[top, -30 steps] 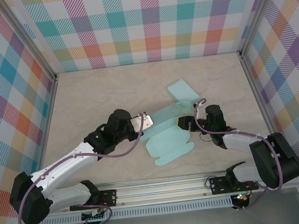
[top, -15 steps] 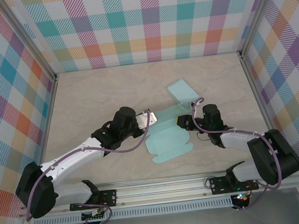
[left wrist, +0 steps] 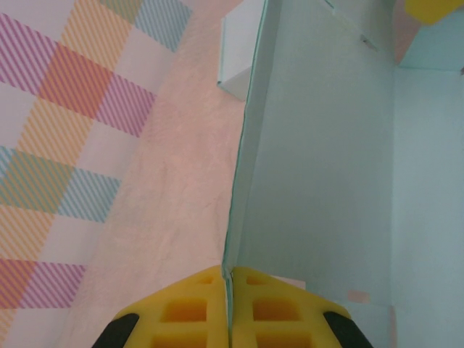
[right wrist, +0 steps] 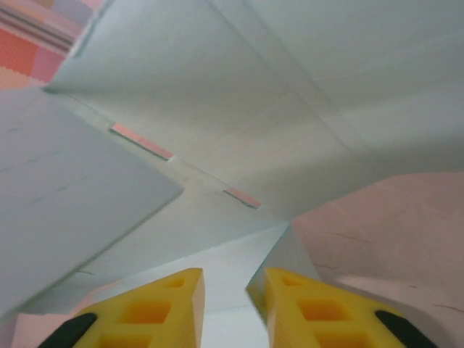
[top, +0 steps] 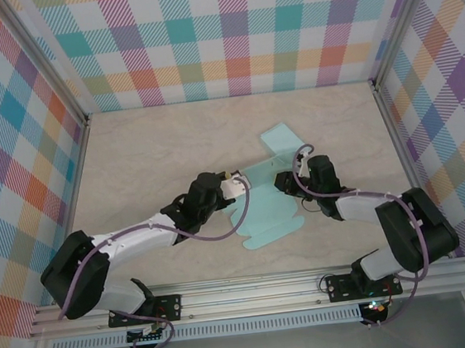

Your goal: Fold the paper box

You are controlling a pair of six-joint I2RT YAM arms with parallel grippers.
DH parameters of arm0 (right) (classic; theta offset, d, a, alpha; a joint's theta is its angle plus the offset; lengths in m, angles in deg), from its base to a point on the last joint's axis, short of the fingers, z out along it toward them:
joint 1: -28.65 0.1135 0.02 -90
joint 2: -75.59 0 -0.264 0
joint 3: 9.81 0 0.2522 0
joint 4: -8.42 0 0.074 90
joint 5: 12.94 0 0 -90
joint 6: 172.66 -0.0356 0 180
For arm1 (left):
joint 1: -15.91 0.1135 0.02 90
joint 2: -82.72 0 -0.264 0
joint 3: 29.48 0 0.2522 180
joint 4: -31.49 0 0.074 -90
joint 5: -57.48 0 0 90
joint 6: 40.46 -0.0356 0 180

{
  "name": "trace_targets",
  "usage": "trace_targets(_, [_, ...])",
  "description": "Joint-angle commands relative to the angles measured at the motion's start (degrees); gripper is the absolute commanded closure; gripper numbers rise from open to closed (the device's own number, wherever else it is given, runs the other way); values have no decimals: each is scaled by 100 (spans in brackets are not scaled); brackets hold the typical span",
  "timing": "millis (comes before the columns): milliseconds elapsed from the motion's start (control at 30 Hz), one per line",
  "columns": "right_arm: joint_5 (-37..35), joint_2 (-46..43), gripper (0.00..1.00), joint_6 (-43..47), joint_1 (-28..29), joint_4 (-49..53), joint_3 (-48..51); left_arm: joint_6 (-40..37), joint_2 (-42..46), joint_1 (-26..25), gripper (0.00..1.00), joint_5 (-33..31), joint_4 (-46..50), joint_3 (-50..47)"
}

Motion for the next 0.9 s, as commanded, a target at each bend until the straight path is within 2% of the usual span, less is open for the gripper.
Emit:
trace_targets(0, [-570, -467, 67, 265, -9, 882, -10, -538, -204, -166, 100, -730, -1335, -264])
trace_targets(133, [-900, -1196, 64, 380, -241, 1562, 88, -584, -386, -273, 100, -797, -1644, -295])
trace_targets(267, [-910, -1898, 60, 645, -743, 2264, -29, -881, -694, -419, 100, -1049, -2035, -286])
trace_targets(333, [-846, -2087, 59, 789, -1041, 2630, -213, -972, -801, -495, 100, -1088, -2120, -261])
trace_targets(433, [-381, -2126, 58, 986, -1582, 2821, -527, -990, -911, -595, 100, -1086, -2143, -258])
trace_targets(633, [711, -1079, 55, 1320, -2362, 3040, -1501, -1043, -991, -690, 100, -1061, -2115, -241])
trace_targets(867, [1940, 1057, 56, 1904, -2579, 3200, -3219, -1031, -866, -694, 100, -1039, -1939, -238])
